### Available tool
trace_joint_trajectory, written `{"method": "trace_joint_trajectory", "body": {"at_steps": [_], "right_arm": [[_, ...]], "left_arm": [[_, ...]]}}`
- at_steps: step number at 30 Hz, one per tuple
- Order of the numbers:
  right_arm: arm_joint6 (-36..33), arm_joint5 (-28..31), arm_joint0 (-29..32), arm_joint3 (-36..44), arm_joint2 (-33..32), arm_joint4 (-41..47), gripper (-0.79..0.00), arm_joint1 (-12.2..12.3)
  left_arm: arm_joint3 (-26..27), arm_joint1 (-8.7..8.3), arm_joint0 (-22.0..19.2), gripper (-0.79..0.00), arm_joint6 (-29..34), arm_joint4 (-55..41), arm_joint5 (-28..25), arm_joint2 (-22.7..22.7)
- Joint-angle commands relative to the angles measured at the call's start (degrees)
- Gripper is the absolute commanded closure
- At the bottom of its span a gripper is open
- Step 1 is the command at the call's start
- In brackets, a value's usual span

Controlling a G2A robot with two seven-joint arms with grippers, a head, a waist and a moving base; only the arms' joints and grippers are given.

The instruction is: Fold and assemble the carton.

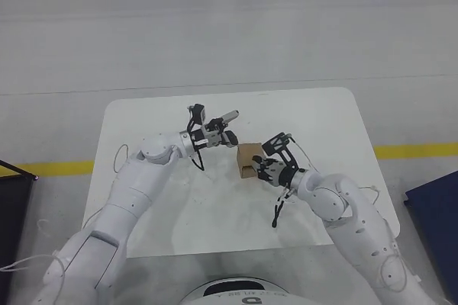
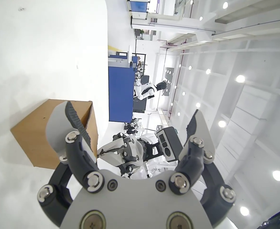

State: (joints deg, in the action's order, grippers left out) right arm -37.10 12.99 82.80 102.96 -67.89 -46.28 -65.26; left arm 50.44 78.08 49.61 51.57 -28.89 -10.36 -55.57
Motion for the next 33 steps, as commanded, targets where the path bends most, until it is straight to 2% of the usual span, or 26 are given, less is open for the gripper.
{"method": "trace_joint_trajectory", "body": {"at_steps": [1,14,24,33], "right_arm": [[-0.2,0.0,0.1,0.3,-0.1,-0.2,0.000,0.1],[0.7,-1.5,0.7,4.6,-1.1,-2.6,0.000,0.4],[-2.2,-2.0,-5.5,-3.4,3.9,-3.3,0.000,-0.5],[-1.8,-1.6,-4.2,-1.3,2.7,-2.5,0.000,-0.2]], "left_arm": [[-0.1,0.13,0.1,-0.785,0.5,0.0,0.2,0.3],[0.7,0.74,2.0,-0.785,0.9,-0.4,0.3,1.4],[1.4,0.75,2.7,-0.785,0.7,-0.1,0.4,1.0],[2.5,0.24,3.0,-0.785,0.7,0.3,0.6,-0.7]]}}
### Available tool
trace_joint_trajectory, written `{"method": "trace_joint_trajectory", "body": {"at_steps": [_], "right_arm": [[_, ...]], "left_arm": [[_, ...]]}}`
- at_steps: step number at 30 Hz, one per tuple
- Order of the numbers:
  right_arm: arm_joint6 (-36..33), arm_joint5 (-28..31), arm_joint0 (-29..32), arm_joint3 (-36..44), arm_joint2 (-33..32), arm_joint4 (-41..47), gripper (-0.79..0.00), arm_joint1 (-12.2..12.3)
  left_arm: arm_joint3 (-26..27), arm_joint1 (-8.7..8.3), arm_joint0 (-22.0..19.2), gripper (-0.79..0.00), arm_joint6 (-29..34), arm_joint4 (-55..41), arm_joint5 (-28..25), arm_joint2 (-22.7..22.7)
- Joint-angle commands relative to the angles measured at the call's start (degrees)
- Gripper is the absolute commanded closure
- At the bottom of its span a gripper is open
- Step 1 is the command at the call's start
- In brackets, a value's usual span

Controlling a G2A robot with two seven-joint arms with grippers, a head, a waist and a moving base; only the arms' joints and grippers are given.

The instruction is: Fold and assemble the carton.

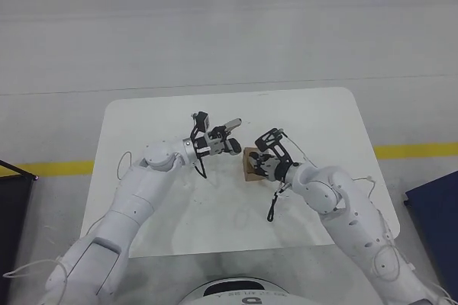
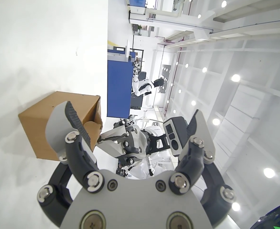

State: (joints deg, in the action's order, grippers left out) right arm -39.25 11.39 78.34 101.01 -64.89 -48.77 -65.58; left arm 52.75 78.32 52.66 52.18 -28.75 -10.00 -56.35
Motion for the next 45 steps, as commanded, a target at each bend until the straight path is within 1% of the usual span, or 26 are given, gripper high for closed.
{"method": "trace_joint_trajectory", "body": {"at_steps": [1,4,7,9,12,14,17,22,30,33,36,45], "right_arm": [[0.6,-0.1,0.7,1.4,-0.7,-0.1,0.000,0.1],[1.5,-0.1,2.2,3.7,-2.2,0.6,0.000,0.4],[2.7,-1.4,4.0,4.8,-4.8,1.3,0.000,0.7],[3.8,-2.7,5.1,3.9,-7.1,4.1,0.000,0.8],[4.4,-2.6,6.1,1.1,-10.0,8.2,0.000,1.1],[4.3,-2.0,6.6,-0.3,-10.9,9.1,0.000,1.2],[4.1,0.4,7.4,-0.2,-11.1,9.0,0.000,1.4],[4.4,2.5,8.7,2.6,-10.1,7.4,0.000,1.5],[4.1,1.6,8.2,3.6,-8.8,6.2,0.000,1.5],[3.8,1.3,7.8,2.9,-8.5,6.4,0.000,1.5],[3.8,1.3,7.2,2.1,-8.2,6.6,0.000,1.4],[3.9,1.1,7.1,2.0,-8.0,6.6,0.000,1.5]], "left_arm": [[0.5,0.01,-0.1,-0.785,0.2,0.4,0.4,0.1],[1.1,0.19,-0.1,-0.785,0.2,0.8,0.8,0.7],[1.4,0.39,0.1,-0.785,0.1,0.9,0.8,1.2],[1.4,0.52,0.3,-0.785,0.3,0.9,0.8,1.6],[1.4,0.67,0.5,-0.785,0.3,0.9,0.7,1.9],[1.4,0.73,0.6,-0.785,0.4,1.0,0.6,2.1],[1.3,0.81,0.5,-0.785,0.4,1.1,0.7,2.1],[1.0,1.00,0.2,-0.785,0.4,1.2,1.1,2.4],[1.3,1.34,-0.2,-0.785,0.6,1.1,1.3,2.9],[1.9,1.25,0.2,-0.785,1.4,1.1,1.4,2.7],[2.7,1.08,0.4,-0.785,3.7,2.0,2.3,3.1],[4.4,0.71,1.5,-0.785,3.5,2.6,2.7,2.3]]}}
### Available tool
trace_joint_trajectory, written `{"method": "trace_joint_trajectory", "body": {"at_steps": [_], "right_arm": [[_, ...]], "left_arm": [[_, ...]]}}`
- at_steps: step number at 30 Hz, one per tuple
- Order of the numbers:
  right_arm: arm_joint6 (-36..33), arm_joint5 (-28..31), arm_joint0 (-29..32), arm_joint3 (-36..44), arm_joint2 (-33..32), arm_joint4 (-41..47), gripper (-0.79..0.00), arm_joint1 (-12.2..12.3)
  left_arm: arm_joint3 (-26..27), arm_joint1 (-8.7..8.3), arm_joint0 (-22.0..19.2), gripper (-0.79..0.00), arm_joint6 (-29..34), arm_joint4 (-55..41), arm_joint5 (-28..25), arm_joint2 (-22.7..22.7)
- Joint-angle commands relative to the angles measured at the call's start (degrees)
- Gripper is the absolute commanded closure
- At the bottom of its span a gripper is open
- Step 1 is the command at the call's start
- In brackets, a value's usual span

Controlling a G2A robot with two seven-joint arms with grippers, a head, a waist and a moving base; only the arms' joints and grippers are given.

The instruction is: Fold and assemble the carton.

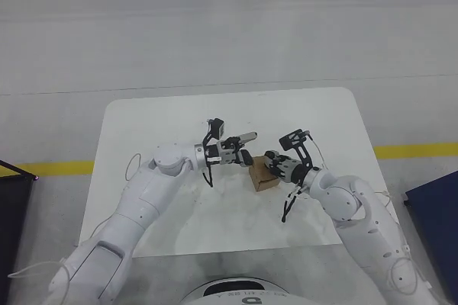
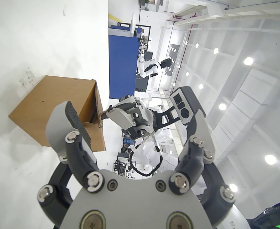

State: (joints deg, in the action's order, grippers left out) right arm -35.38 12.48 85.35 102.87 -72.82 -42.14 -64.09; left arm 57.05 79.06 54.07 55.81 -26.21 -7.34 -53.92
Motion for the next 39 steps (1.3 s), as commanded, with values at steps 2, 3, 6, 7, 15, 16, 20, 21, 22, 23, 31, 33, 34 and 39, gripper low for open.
{"method": "trace_joint_trajectory", "body": {"at_steps": [2,3,6,7,15,16,20,21,22,23,31,33,34,39], "right_arm": [[0.0,-0.1,0.2,0.2,-0.1,-0.2,0.000,0.1],[0.0,-0.1,0.3,0.2,0.0,-0.2,0.000,0.1],[0.0,0.0,0.5,0.3,0.0,-0.5,0.000,0.1],[-0.1,-0.1,0.6,0.3,0.0,-0.5,0.000,0.2],[-0.3,0.0,0.7,0.5,-0.6,-0.4,0.000,0.3],[-0.3,0.0,0.7,0.5,-0.6,-0.4,0.000,0.3],[-0.4,0.0,0.4,0.1,-0.5,-0.2,0.000,0.4],[-0.4,0.0,0.2,0.0,-0.4,-0.1,0.000,0.4],[-0.3,0.0,0.1,-0.1,-0.3,-0.1,0.000,0.4],[-0.3,-0.1,0.0,-0.2,-0.3,0.0,0.000,0.3],[-0.1,-0.4,-0.5,-0.8,-0.1,0.2,0.000,0.3],[0.1,-0.4,-0.4,-0.7,-0.1,0.2,0.000,0.4],[0.1,-0.4,-0.3,-0.7,-0.1,0.2,0.000,0.4],[0.3,-0.4,0.0,-0.6,-0.2,0.1,0.000,0.4]], "left_arm": [[0.1,-0.07,0.2,-0.785,-0.2,0.2,0.2,-0.1],[0.1,-0.07,0.2,-0.785,-0.3,0.4,0.4,-0.1],[0.2,-0.02,0.2,-0.785,-0.4,0.5,0.6,0.1],[0.2,0.01,0.2,-0.785,-0.5,0.4,0.6,0.1],[0.3,0.20,-0.2,-0.785,-0.6,0.3,0.7,0.4],[0.3,0.17,-0.2,-0.785,-0.5,0.3,0.7,0.3],[0.7,0.06,-0.2,-0.785,2.0,0.7,1.2,0.6],[0.8,0.06,-0.2,-0.785,2.8,0.7,1.3,0.8],[0.8,0.07,-0.2,-0.785,3.0,0.7,1.3,0.8],[0.9,0.10,-0.2,-0.785,3.4,0.4,1.4,0.9],[1.8,-0.03,-0.3,-0.785,3.2,0.5,1.6,0.6],[2.3,-0.22,0.2,-0.785,3.4,0.3,1.9,0.1],[2.6,-0.34,0.5,-0.785,3.5,0.4,1.9,0.0],[4.0,-0.91,2.3,-0.785,3.8,1.0,2.7,-0.8]]}}
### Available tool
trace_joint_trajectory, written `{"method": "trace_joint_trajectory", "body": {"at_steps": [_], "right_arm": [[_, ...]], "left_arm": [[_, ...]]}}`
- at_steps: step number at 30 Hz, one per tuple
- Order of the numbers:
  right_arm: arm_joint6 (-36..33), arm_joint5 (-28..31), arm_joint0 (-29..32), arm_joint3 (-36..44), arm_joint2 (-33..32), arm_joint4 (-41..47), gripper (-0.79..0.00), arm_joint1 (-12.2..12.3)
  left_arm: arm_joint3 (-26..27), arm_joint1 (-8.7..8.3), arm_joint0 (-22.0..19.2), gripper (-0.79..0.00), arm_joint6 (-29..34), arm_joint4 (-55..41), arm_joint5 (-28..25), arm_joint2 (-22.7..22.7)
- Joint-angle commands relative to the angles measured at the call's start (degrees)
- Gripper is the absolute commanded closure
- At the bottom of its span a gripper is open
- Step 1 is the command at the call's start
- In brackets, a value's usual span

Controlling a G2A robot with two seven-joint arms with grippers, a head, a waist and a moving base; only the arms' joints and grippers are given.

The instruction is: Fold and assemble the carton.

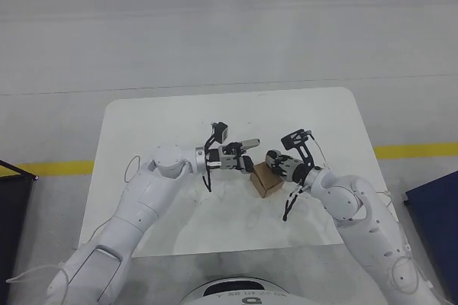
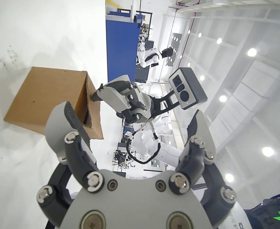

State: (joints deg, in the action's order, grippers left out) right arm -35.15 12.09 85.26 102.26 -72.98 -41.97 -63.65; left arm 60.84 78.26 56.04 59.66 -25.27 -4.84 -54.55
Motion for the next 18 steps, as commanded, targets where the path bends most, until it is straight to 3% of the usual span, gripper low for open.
{"method": "trace_joint_trajectory", "body": {"at_steps": [1,18], "right_arm": [[0.1,0.0,0.1,0.0,0.0,0.0,0.000,0.0],[1.6,0.9,3.8,4.5,-1.5,-1.2,0.000,0.6]], "left_arm": [[0.4,-0.18,0.5,-0.785,-0.1,0.3,0.3,-0.2],[-0.1,0.61,-0.3,-0.785,-3.0,0.1,0.1,1.9]]}}
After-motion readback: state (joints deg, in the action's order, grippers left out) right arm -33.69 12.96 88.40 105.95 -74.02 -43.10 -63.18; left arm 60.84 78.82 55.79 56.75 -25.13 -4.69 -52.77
